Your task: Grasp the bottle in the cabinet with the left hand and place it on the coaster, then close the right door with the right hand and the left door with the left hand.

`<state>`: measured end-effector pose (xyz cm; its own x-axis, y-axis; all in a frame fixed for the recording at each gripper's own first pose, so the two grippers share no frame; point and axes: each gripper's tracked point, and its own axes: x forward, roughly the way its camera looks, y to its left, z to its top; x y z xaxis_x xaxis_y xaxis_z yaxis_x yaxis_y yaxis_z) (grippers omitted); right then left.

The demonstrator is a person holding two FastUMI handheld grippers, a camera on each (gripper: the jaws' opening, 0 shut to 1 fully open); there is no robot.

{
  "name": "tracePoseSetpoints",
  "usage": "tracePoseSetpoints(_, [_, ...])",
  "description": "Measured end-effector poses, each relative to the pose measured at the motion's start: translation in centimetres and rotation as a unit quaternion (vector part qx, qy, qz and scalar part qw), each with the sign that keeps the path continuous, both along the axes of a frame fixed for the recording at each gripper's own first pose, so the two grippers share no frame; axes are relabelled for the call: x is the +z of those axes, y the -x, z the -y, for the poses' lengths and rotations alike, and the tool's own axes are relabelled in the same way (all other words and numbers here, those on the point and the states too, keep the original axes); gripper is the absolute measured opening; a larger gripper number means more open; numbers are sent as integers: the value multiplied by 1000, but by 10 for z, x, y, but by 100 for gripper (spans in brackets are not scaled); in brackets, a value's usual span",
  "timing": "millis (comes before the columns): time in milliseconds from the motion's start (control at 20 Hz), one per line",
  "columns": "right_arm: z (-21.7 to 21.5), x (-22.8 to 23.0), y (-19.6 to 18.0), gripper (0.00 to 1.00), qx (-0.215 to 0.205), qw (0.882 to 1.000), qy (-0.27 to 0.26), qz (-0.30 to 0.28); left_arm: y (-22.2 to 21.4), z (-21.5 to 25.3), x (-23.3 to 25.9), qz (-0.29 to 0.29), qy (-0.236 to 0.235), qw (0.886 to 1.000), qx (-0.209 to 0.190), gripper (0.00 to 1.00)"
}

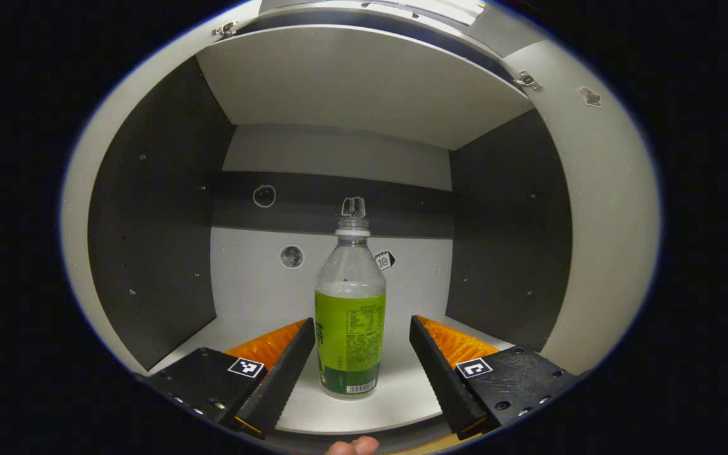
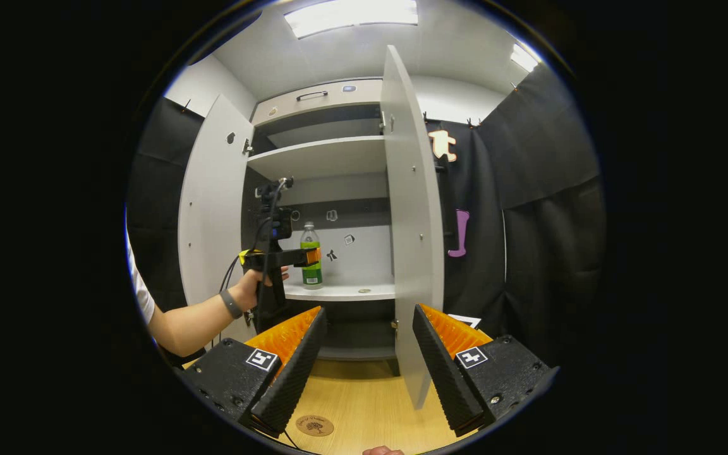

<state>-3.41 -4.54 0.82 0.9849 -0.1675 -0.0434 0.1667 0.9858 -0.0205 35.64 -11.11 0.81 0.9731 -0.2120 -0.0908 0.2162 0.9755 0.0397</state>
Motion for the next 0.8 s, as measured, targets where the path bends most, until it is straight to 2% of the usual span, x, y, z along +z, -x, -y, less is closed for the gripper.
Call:
tracePoseSetpoints(200, [13, 2, 1, 84, -16, 1000, 11, -1, -34, -3, -4, -3, 7, 1000, 13, 94])
tracePoseSetpoints(450, [19, 0, -3, 84, -21, 1000, 12, -4, -47, -4, 5, 18, 19, 1000, 13, 94])
tracePoseSetpoints(500, [18, 0, -4, 84, -20, 1000, 10, -4, -47, -5, 6, 18, 15, 1000, 15, 83])
tracePoseSetpoints(550, [17, 0, -6, 84, -18, 1000, 8, -5, -45, -7, 6, 18, 12, 1000, 15, 79])
tracePoseSetpoints(800, [11, 6, -10, 84, -4, 1000, 8, -1, -21, -6, 21, 38, -7, 999, 6, 73])
